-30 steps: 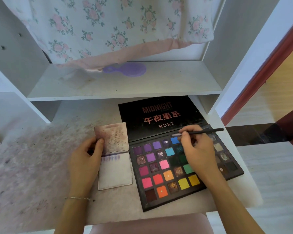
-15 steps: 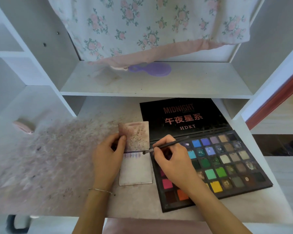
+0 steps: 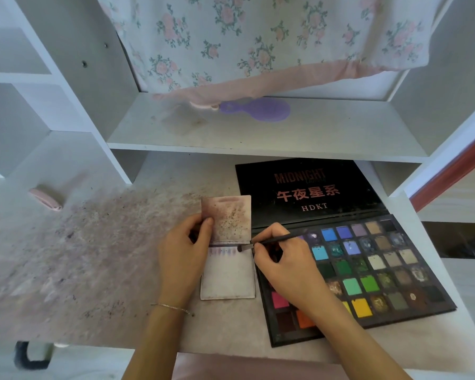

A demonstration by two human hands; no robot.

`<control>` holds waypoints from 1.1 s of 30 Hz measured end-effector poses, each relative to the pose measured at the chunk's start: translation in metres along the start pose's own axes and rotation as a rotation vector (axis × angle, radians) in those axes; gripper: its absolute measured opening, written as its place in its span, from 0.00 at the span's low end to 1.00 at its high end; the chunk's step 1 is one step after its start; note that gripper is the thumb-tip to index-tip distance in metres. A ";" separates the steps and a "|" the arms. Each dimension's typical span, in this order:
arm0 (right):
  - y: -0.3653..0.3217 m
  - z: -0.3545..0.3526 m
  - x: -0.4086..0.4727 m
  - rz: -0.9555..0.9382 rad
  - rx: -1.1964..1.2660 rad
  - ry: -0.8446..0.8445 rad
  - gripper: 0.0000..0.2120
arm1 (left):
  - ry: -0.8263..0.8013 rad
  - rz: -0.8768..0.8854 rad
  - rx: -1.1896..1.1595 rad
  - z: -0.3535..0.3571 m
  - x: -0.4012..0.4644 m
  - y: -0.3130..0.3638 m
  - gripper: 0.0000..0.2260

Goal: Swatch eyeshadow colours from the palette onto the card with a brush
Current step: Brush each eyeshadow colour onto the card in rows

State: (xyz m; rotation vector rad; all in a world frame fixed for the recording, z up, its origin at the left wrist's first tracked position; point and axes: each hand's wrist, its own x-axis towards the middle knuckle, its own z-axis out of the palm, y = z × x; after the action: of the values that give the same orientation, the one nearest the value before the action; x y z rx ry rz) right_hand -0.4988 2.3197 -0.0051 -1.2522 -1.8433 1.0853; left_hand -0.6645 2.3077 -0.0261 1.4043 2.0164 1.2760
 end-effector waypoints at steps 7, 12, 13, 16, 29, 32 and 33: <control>0.001 0.000 0.000 -0.013 -0.019 -0.010 0.06 | -0.009 0.003 0.027 0.002 0.001 -0.003 0.07; 0.000 -0.001 -0.001 -0.015 -0.004 -0.029 0.08 | -0.002 0.014 0.058 0.004 0.003 -0.004 0.07; -0.001 -0.001 -0.001 -0.014 -0.005 -0.041 0.09 | 0.000 0.018 0.056 0.004 0.003 -0.003 0.07; -0.001 -0.002 -0.001 -0.011 -0.012 -0.045 0.09 | 0.003 0.024 0.055 0.003 0.003 -0.004 0.07; 0.001 -0.001 0.001 -0.004 -0.021 -0.025 0.07 | -0.010 0.017 0.056 0.003 0.003 -0.004 0.07; 0.001 -0.001 0.000 0.000 -0.010 -0.044 0.10 | -0.013 0.015 0.057 0.003 0.003 -0.003 0.07; 0.001 -0.002 0.000 -0.001 -0.010 -0.048 0.11 | -0.011 0.017 0.056 0.003 0.003 -0.003 0.07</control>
State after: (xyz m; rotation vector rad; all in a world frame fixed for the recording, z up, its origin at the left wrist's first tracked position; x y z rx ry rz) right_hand -0.4968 2.3200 -0.0053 -1.2406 -1.8874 1.1157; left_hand -0.6651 2.3115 -0.0296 1.4538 2.0523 1.2251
